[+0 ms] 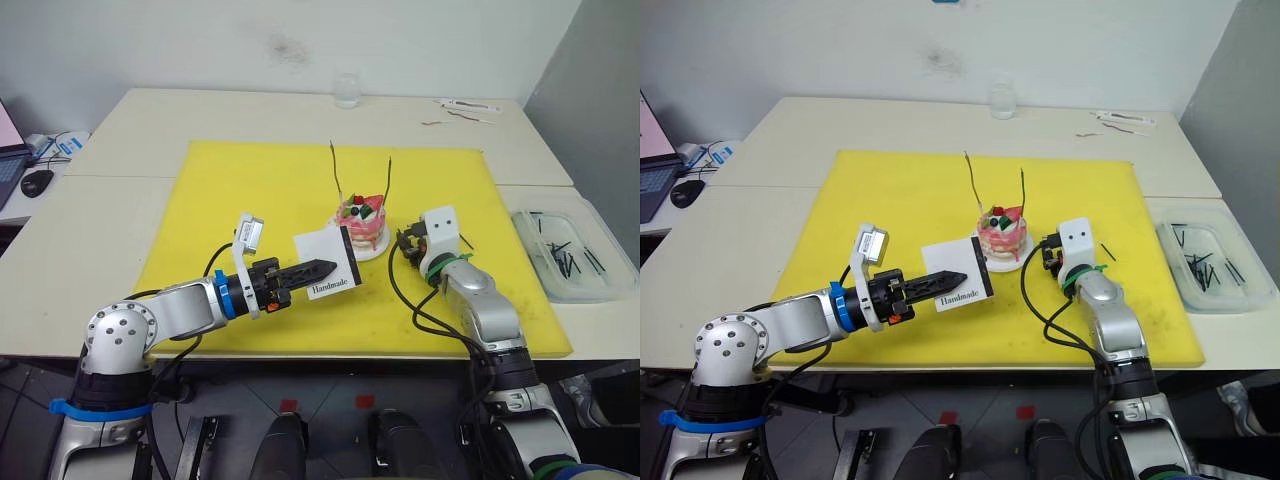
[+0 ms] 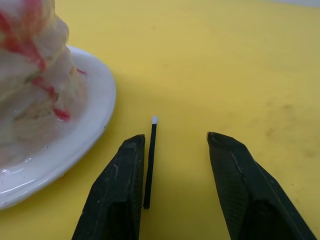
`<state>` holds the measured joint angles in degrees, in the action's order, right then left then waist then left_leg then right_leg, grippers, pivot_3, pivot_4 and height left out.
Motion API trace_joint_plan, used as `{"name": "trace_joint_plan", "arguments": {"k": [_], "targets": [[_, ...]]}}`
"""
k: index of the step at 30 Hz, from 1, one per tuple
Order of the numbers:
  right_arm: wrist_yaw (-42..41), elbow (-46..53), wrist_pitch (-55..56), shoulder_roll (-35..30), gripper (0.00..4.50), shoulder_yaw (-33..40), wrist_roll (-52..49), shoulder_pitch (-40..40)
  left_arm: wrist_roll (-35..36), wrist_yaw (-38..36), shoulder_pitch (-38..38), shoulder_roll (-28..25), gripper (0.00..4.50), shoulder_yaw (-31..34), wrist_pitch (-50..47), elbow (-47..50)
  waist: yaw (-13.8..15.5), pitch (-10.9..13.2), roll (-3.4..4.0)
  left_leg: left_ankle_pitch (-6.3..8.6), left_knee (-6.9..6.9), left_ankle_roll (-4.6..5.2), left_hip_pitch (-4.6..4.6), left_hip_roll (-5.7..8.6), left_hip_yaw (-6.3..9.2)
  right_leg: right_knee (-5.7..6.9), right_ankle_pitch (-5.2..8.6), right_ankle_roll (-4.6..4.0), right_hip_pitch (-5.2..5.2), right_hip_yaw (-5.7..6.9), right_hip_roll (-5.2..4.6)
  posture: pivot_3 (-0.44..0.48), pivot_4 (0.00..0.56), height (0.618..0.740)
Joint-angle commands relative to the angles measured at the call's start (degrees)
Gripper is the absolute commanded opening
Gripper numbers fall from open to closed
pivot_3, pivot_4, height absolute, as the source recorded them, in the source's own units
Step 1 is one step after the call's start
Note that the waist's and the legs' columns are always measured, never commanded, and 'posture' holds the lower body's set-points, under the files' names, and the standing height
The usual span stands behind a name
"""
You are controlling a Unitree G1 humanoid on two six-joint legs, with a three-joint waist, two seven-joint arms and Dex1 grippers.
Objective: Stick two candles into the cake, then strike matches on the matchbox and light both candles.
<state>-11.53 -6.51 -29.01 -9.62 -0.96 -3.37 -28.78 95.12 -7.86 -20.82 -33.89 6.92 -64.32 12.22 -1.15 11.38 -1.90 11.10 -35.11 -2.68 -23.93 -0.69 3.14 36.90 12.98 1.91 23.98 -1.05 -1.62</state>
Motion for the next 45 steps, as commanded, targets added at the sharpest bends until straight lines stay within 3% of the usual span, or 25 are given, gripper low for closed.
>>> {"name": "trace_joint_plan", "arguments": {"k": [1,14,17,21,26,30,34,37,41,45], "targets": [[1.02,0.75,0.91,0.62,2.02,0.27,0.24,-1.21,0.65,0.24,-0.01,-0.28,0.0,0.69,0.92,2.12,-0.1,0.0,0.0,0.0,0.0,0.0,0.0,-0.01,0.0,0.0,0.0,0.0,0.0,0.0,0.01,0.0,0.15,0.74],[1.48,-3.91,1.5,2.41,2.02,-0.87,0.37,-2.57,-1.39,-0.75,-0.82,-0.06,0.0,0.1,0.74,2.14,-0.55,0.0,0.0,0.0,-0.01,0.01,0.06,-0.08,0.01,0.06,-0.01,0.0,-0.02,-0.05,0.14,0.0,0.15,0.74],[1.77,-3.44,0.85,2.52,1.5,-0.84,0.37,-2.09,-1.64,-1.08,-0.65,-0.08,0.0,0.11,0.65,2.32,-0.55,0.0,0.0,-0.01,-0.01,0.01,0.08,-0.1,0.02,0.06,-0.01,0.0,-0.03,-0.06,0.16,0.0,0.15,0.74],[1.09,-3.06,0.79,2.62,0.08,-0.83,-0.1,-1.59,-1.85,-1.24,-0.31,0.39,0.0,0.12,1.01,2.75,-0.55,-0.01,0.0,-0.01,-0.01,0.01,0.08,-0.1,0.04,0.06,-0.01,0.0,-0.05,-0.06,0.18,0.0,0.15,0.74],[-1.32,0.13,0.58,0.2,0.03,-1.64,0.13,0.79,-1.36,-0.93,0.16,0.78,0.0,0.13,1.11,3.44,-0.55,-0.01,0.0,0.0,-0.01,0.01,0.08,-0.1,0.05,0.05,-0.01,0.0,-0.06,-0.05,0.18,0.0,0.15,0.74],[-6.45,7.11,-3.07,-5.88,0.03,0.5,-2.14,2.52,-1.05,-0.48,0.4,1.09,0.0,0.16,1.37,3.68,-0.16,-0.01,0.0,0.0,-0.01,0.0,0.04,-0.08,0.08,0.03,-0.11,0.18,-0.07,-0.02,0.16,0.0,0.15,0.74],[-26.68,20.77,-6.91,-22.28,0.03,0.48,-10.12,8.07,-2.13,-1.81,1.25,1.23,0.0,-0.35,1.24,4.11,0.11,0.02,0.05,0.0,-0.02,0.01,0.0,-0.02,0.05,-0.03,-0.08,0.15,-0.08,-0.04,0.09,0.0,0.15,0.74],[-36.01,25.15,-6.38,-31.84,0.03,2.29,-13.97,15.05,-3.0,-2.46,1.08,1.74,0.0,-0.77,1.53,3.86,0.14,0.01,0.01,0.01,0.01,0.02,0.05,-0.06,0.06,-0.03,0.06,-0.03,-0.09,-0.01,0.11,0.0,0.15,0.74],[-40.78,23.32,-1.93,-36.57,0.03,4.76,-15.13,21.21,-3.83,-2.96,0.49,2.68,0.0,-1.04,1.89,3.42,-0.09,0.0,0.01,0.01,0.01,0.02,0.12,-0.12,0.1,0.0,0.1,-0.11,-0.14,0.02,0.19,0.0,0.15,0.74],[-41.55,18.63,3.57,-37.36,0.03,4.85,-13.02,21.88,-3.89,-3.11,0.51,2.91,0.0,-1.06,1.77,3.7,-0.69,0.0,0.01,0.0,-0.11,0.02,0.21,-0.12,-0.03,0.03,0.08,-0.08,-0.2,-0.1,0.18,0.0,0.15,0.74]]}}
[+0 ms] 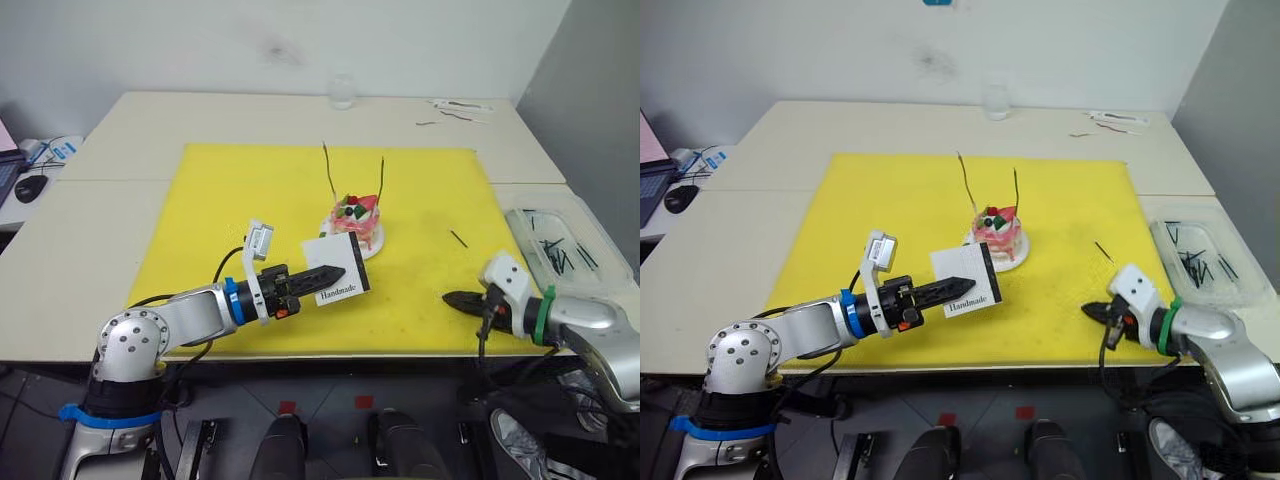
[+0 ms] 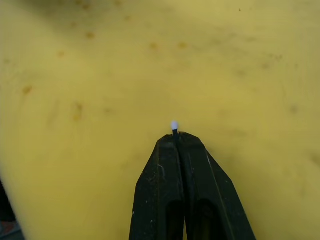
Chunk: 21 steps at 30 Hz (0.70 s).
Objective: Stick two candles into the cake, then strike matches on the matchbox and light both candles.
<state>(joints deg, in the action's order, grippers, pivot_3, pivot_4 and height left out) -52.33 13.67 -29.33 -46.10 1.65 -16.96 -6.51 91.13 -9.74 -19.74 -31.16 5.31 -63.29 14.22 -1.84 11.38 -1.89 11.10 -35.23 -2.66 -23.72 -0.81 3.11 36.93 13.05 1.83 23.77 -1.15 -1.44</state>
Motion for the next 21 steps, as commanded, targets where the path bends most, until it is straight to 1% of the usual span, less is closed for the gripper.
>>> {"name": "trace_joint_plan", "arguments": {"k": [1,7,13,17,21], "targets": [[-0.58,-2.6,4.53,-0.96,0.03,2.42,0.76,-0.52,0.2,-1.24,-0.43,0.11,0.0,0.59,0.73,1.83,0.07,0.0,0.0,0.0,-0.03,0.0,0.01,0.0,0.02,0.0,0.0,0.0,-0.04,0.02,0.0,0.0,0.15,0.74],[-1.07,-5.89,6.93,-2.07,0.03,3.75,0.67,-0.26,0.5,-1.09,0.13,0.14,0.0,0.5,0.73,2.37,0.31,0.0,0.0,0.0,-0.1,-0.01,-0.06,0.08,0.06,-0.04,-0.02,0.04,-0.09,0.0,-0.05,0.0,0.15,0.74],[-0.98,-4.81,7.21,-2.11,0.03,4.03,0.42,-0.04,0.3,-1.38,0.33,0.14,0.0,0.09,0.49,2.54,0.36,0.0,0.0,0.0,-0.09,0.0,-0.05,0.08,0.11,-0.01,-0.02,0.04,-0.09,0.03,-0.03,0.0,0.15,0.74],[-2.43,2.02,6.0,-3.48,0.03,3.1,-0.83,-3.38,-2.02,-2.89,-0.66,-0.18,0.0,-0.84,0.16,2.09,0.26,0.0,0.01,0.0,-0.11,-0.01,-0.05,0.08,0.1,0.0,-0.02,0.04,-0.09,0.02,-0.03,0.0,0.15,0.74],[-1.62,10.84,-0.84,-3.48,0.03,-1.61,-1.61,-11.97,-9.69,-4.34,-2.96,2.39,0.0,-4.19,2.05,1.38,0.13,0.0,0.01,0.0,-0.14,-0.01,-0.03,0.05,0.12,0.04,-0.03,0.05,-0.08,0.05,0.0,0.0,0.15,0.74]]}}
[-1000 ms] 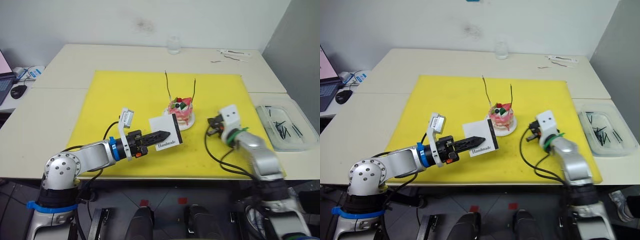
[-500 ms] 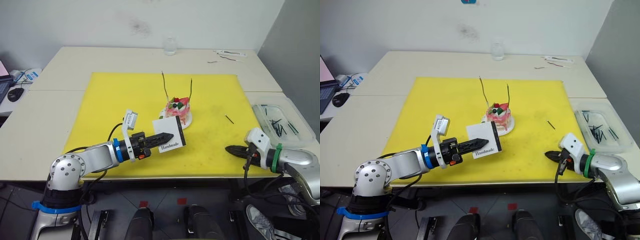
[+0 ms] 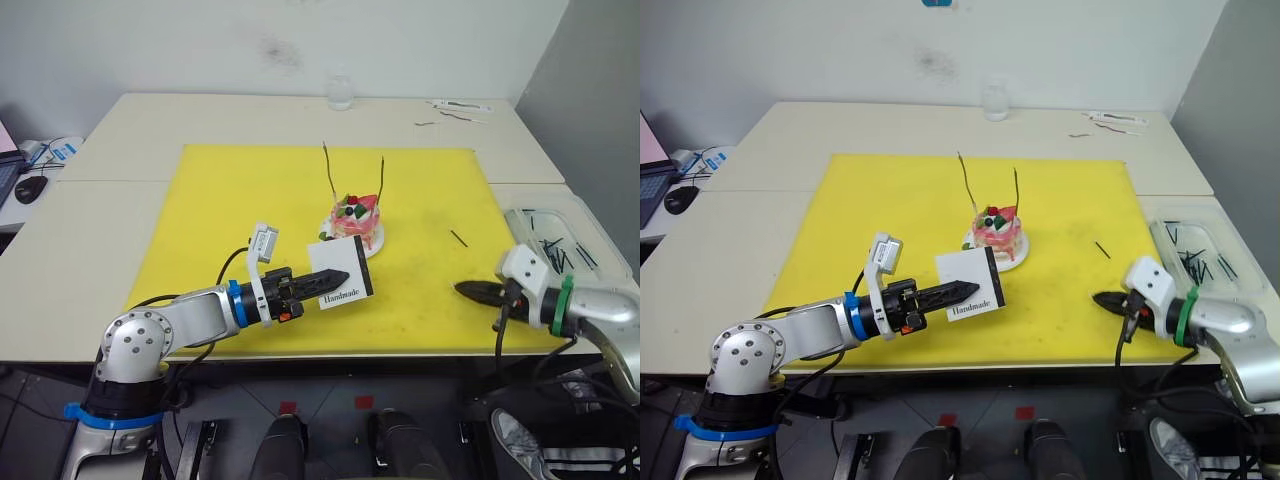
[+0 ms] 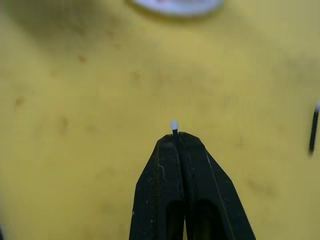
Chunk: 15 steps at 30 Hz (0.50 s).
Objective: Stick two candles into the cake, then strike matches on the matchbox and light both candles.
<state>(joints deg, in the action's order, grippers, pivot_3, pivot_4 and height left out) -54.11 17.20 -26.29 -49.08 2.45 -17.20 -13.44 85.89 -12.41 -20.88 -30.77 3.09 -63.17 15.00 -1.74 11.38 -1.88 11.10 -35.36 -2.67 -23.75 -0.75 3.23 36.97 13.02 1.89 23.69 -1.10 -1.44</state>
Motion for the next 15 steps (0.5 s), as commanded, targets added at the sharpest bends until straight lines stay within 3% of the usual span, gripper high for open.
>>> {"name": "trace_joint_plan", "arguments": {"k": [1,6,15], "targets": [[0.33,8.96,-5.26,-0.22,0.03,-3.88,-1.13,-7.2,-5.88,-1.78,-2.56,3.16,0.0,-2.6,2.34,0.15,0.13,0.0,0.0,0.0,-0.01,0.0,0.01,0.0,0.03,0.0,0.0,0.0,-0.03,0.03,0.01,0.0,0.15,0.74],[1.65,11.96,-7.75,0.46,0.03,-8.09,1.11,-12.53,-8.07,-1.79,-4.71,7.22,0.0,-2.69,2.41,-1.0,0.82,-0.01,-0.02,0.01,-0.02,-0.01,-0.09,0.03,0.12,-0.12,0.0,0.0,-0.07,0.11,-0.03,0.0,0.15,0.74],[2.4,12.25,-8.39,1.52,0.03,-9.66,1.82,-14.62,-8.71,-2.02,-6.25,9.02,0.0,-1.68,0.92,-2.15,1.37,-0.01,-0.02,0.01,-0.05,-0.01,-0.05,0.04,0.11,-0.05,0.0,0.01,-0.06,0.1,-0.05,0.0,0.15,0.74]]}}
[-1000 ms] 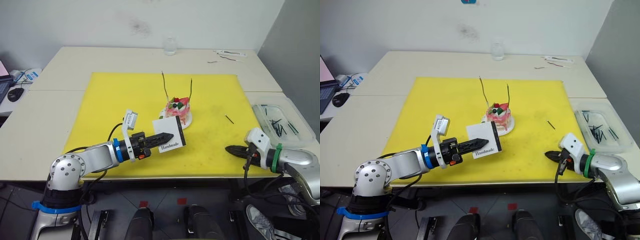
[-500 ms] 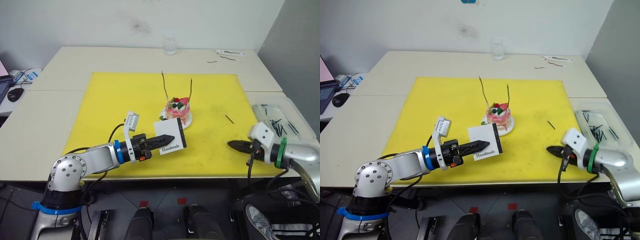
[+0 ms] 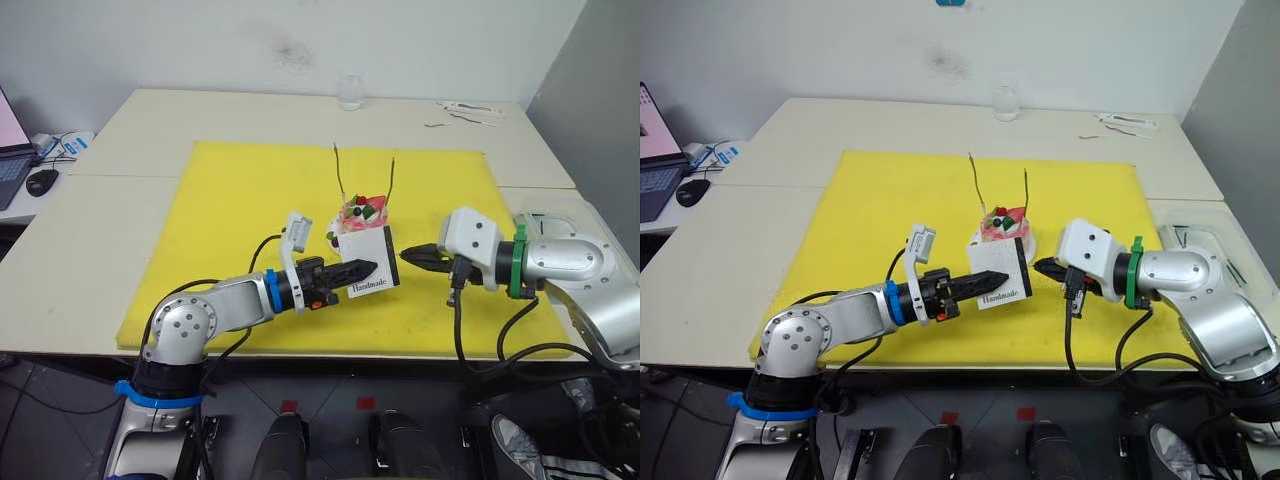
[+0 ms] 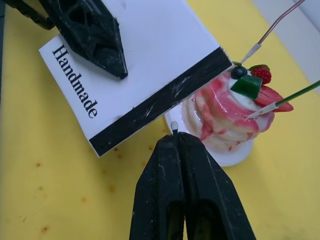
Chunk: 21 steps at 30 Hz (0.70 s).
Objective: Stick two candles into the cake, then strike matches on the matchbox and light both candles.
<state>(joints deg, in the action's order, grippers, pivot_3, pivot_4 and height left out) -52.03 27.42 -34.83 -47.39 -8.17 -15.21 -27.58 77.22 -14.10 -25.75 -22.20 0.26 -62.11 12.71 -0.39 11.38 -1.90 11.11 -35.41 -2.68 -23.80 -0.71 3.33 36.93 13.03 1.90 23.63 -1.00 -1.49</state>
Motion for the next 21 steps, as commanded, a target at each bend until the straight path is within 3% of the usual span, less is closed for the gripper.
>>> {"name": "trace_joint_plan", "arguments": {"k": [1,21], "targets": [[0.23,2.35,0.16,-0.27,0.03,1.18,-0.25,-0.18,0.02,-0.13,-1.44,0.52,0.0,1.29,-0.22,0.03,0.02,0.0,0.0,0.0,-0.01,0.0,0.0,0.0,0.01,0.01,0.0,0.0,0.0,0.01,0.0,0.0,0.15,0.74],[0.23,3.7,2.25,0.06,0.03,0.09,1.13,-1.43,0.25,0.8,-2.31,1.66,0.0,2.69,-1.83,-0.37,0.04,0.0,0.0,0.0,-0.15,0.0,-0.02,0.0,0.01,0.02,-0.01,0.02,-0.03,0.01,0.0,0.0,0.15,0.74]]}}
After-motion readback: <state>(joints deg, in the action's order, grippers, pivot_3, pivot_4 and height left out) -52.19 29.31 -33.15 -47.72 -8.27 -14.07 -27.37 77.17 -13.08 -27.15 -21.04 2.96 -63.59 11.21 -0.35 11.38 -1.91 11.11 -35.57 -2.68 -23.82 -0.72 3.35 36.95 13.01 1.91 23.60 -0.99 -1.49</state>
